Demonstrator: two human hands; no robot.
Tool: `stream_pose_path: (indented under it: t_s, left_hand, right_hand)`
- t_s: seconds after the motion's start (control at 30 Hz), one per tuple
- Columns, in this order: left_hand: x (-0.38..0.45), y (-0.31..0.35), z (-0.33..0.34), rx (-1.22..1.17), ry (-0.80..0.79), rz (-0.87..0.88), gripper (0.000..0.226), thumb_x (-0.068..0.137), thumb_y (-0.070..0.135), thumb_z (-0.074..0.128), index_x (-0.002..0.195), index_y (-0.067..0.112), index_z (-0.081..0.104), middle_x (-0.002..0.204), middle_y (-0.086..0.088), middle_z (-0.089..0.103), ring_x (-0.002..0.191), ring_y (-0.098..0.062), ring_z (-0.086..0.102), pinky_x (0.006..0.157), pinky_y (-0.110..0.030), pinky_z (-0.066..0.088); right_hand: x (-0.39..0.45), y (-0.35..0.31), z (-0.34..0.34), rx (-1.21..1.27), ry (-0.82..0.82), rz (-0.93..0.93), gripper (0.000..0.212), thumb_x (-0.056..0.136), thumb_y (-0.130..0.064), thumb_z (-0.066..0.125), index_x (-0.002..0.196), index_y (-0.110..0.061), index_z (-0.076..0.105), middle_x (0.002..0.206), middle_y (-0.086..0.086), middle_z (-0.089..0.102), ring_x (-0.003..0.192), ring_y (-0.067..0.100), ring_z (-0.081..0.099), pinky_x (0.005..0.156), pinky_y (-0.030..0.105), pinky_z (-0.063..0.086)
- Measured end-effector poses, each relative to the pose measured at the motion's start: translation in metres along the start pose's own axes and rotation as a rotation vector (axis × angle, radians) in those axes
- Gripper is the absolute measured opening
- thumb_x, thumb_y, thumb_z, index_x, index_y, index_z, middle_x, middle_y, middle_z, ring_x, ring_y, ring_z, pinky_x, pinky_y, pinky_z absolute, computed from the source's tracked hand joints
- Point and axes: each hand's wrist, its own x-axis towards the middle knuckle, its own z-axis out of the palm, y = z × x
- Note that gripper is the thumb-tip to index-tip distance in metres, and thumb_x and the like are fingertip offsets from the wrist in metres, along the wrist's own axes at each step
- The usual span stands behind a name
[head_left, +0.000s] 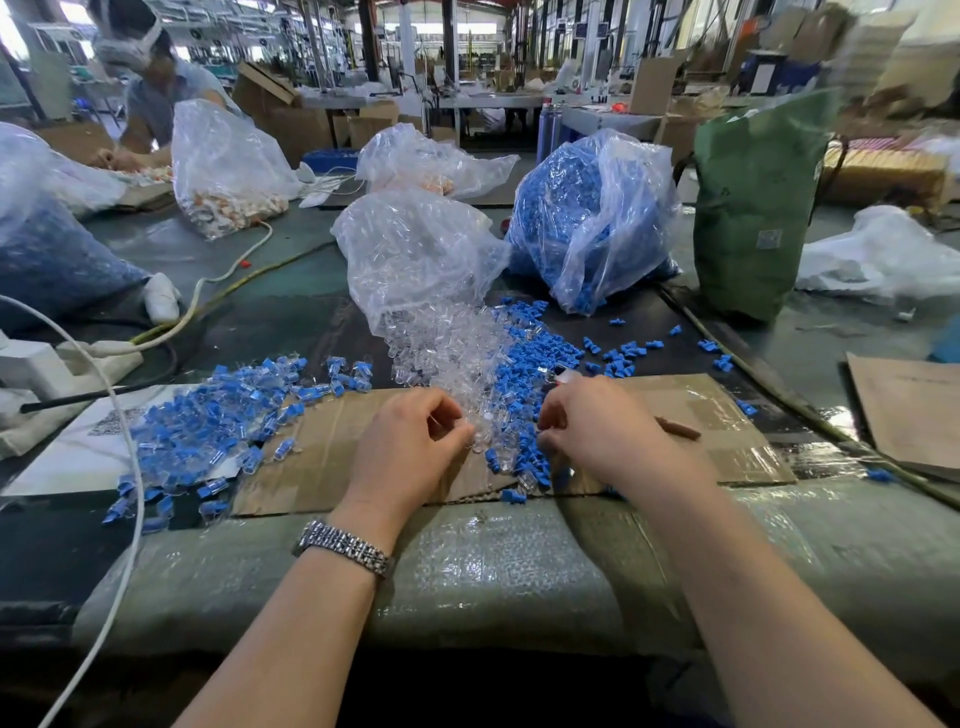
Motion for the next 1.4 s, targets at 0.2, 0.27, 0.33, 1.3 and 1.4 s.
stream_pose_path:
  t_s: [0.2, 0.27, 0.33, 1.3, 1.4]
  left_hand:
    - [0.001, 0.001, 0.001, -0.003, -0.007, -0.007, 0.011, 0.091, 0.035, 0.072, 0.097, 0.026, 0.07, 0.097, 0.01, 0.065, 0.094, -0.006, 0.06, 0.082, -0.021, 0.053]
    - [0.0, 0.001, 0.0, -0.004, -0.006, -0.013, 0.006, 0.092, 0.031, 0.072, 0.095, 0.027, 0.067, 0.095, 0.011, 0.064, 0.092, -0.005, 0.059, 0.079, -0.016, 0.049]
    - [0.0, 0.001, 0.0, -0.027, -0.015, -0.027, 0.008, 0.092, 0.023, 0.072, 0.094, 0.028, 0.066, 0.094, 0.012, 0.065, 0.09, -0.002, 0.06, 0.075, -0.014, 0.049]
    - [-0.005, 0.011, -0.021, -1.201, -0.187, -0.314, 0.028, 0.07, 0.002, 0.073, 0.099, 0.002, 0.075, 0.095, -0.016, 0.078, 0.084, -0.021, 0.076, 0.079, -0.025, 0.062]
    - [-0.005, 0.011, -0.023, -1.185, -0.185, -0.32, 0.032, 0.071, 0.003, 0.073, 0.103, -0.001, 0.073, 0.1, -0.019, 0.077, 0.09, -0.025, 0.076, 0.08, -0.026, 0.062]
  right_hand:
    - [-0.005, -0.004, 0.003, -0.008, 0.088, -0.013, 0.01, 0.098, -0.027, 0.061, 0.101, -0.02, 0.067, 0.104, 0.003, 0.068, 0.097, 0.024, 0.063, 0.088, 0.044, 0.054]
    - [-0.004, -0.004, 0.004, 0.062, 0.163, -0.025, 0.009, 0.1, -0.025, 0.058, 0.1, -0.019, 0.064, 0.099, 0.002, 0.068, 0.092, 0.023, 0.062, 0.084, 0.042, 0.054]
    - [-0.001, -0.005, 0.006, 0.197, 0.222, -0.046, 0.008, 0.099, -0.025, 0.06, 0.099, -0.019, 0.066, 0.094, -0.001, 0.069, 0.088, 0.018, 0.063, 0.082, 0.038, 0.055]
    - [-0.011, -0.025, 0.04, 0.592, 0.509, -0.438, 0.008, 0.094, -0.014, 0.07, 0.1, -0.012, 0.073, 0.092, 0.001, 0.063, 0.082, 0.019, 0.059, 0.073, 0.042, 0.052]
    - [-0.013, -0.025, 0.039, 0.618, 0.484, -0.413, 0.013, 0.094, -0.02, 0.069, 0.106, -0.016, 0.069, 0.09, -0.008, 0.062, 0.079, 0.009, 0.058, 0.072, 0.03, 0.052]
